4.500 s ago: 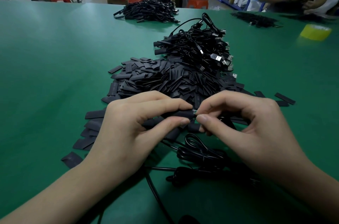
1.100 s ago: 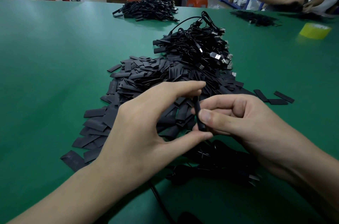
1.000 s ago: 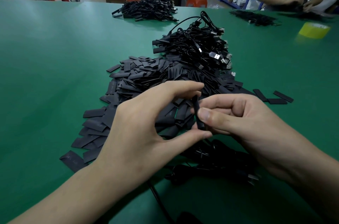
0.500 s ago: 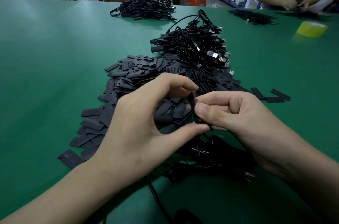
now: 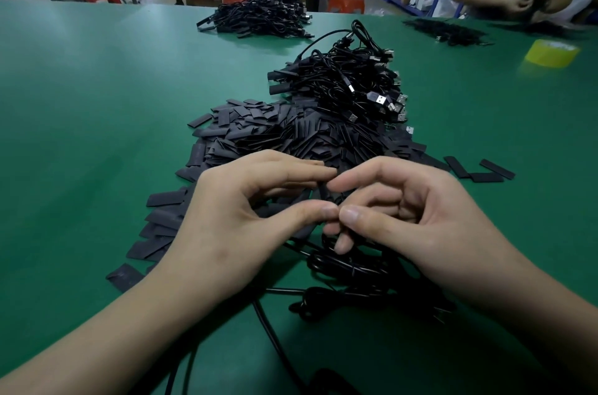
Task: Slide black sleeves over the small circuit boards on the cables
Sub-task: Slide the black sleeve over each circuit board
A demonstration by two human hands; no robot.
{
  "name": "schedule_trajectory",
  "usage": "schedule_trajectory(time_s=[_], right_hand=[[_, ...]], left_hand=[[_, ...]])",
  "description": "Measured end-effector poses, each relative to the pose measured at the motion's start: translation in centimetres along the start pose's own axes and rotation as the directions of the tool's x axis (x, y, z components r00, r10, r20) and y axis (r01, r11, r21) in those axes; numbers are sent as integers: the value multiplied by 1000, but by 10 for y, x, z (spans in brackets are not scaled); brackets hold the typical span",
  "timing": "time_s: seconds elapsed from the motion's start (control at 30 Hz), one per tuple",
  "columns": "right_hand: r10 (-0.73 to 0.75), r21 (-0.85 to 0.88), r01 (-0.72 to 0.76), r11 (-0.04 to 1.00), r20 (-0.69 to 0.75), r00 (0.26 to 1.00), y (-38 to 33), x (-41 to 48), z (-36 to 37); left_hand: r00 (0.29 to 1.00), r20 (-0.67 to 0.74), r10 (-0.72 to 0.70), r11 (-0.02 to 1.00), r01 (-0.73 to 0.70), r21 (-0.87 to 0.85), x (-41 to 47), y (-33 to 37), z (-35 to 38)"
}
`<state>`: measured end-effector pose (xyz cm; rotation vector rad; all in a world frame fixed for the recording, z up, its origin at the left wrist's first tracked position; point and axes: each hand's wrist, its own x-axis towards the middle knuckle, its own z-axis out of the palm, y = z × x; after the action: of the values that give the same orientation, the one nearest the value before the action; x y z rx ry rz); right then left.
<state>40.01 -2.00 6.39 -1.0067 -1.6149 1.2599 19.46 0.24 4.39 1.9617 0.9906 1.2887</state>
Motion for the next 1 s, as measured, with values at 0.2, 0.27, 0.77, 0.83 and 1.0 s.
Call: schedule_trajectory(time_s=[0.2, 0.27, 0.77, 0.83, 1.0], right_hand=[[15, 2, -15, 1000, -31, 999, 1, 1, -3], [21, 2, -21, 1000, -32, 999, 2, 1, -3], [-167, -302, 130, 945, -103, 980, 8, -5, 9], [-187, -329, 140, 934, -115, 976, 8, -4, 9], [-210, -367, 154, 917, -120, 970, 8, -4, 10]], left_hand=[[999, 30, 23, 1000, -23, -6, 1, -2, -2], [999, 33, 20, 1000, -20, -7, 0, 0, -2], [994, -64, 88, 980, -75, 182, -5, 9, 8], [992, -80, 93, 976, -75, 203, -4, 10, 9], [985, -127, 114, 975, -87, 205, -1, 11, 7]])
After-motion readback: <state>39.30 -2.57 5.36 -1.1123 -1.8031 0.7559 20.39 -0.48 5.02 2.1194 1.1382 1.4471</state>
